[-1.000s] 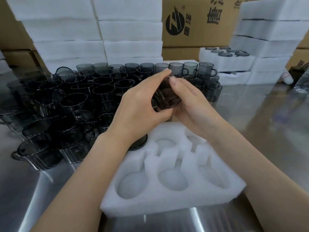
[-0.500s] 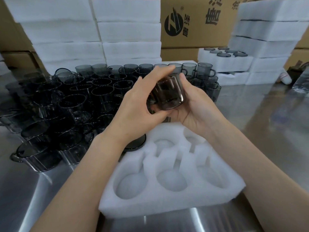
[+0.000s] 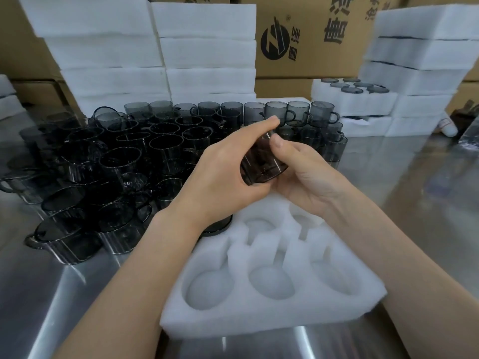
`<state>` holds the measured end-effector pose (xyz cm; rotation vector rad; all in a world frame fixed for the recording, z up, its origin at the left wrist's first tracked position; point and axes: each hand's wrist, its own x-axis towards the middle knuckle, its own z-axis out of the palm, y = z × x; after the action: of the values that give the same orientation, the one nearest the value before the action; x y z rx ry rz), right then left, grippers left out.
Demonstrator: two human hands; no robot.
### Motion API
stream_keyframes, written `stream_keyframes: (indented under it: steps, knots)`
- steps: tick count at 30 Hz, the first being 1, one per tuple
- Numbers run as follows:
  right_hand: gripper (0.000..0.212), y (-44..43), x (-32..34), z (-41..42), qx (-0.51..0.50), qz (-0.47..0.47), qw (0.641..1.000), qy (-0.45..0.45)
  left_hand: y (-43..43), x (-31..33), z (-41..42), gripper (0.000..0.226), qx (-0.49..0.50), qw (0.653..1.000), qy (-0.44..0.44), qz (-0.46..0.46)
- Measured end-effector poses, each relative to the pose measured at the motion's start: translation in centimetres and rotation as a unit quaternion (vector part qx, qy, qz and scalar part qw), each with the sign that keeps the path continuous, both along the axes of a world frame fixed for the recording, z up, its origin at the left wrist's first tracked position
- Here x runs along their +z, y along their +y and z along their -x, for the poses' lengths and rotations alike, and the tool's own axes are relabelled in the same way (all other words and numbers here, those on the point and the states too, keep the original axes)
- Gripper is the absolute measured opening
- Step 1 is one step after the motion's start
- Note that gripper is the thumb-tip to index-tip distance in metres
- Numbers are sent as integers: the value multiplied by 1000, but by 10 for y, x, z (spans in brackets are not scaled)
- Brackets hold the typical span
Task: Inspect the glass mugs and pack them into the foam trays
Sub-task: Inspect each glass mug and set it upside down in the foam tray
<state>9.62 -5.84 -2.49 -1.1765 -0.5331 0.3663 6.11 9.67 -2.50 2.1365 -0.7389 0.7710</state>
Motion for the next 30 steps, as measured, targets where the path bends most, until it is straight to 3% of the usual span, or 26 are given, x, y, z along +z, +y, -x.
stream_keyframes:
  steps: [12,23,27,30]
  knots:
    - [42,-1,0,-2,-35,-25,999,-17,2,-2,-3,76,-15,1000,8,12]
    - [19,-2,-3,-7,-140,-62,988,3,3,-3,-7,70,15,996,-83,-18]
    - [23,-3,-2,-7,-141,-60,988,4,3,-3,-7,73,25,997,-67,-9]
    - [37,-5,0,-8,-109,-61,992,21,5,-3,-7,76,10,999,-34,28]
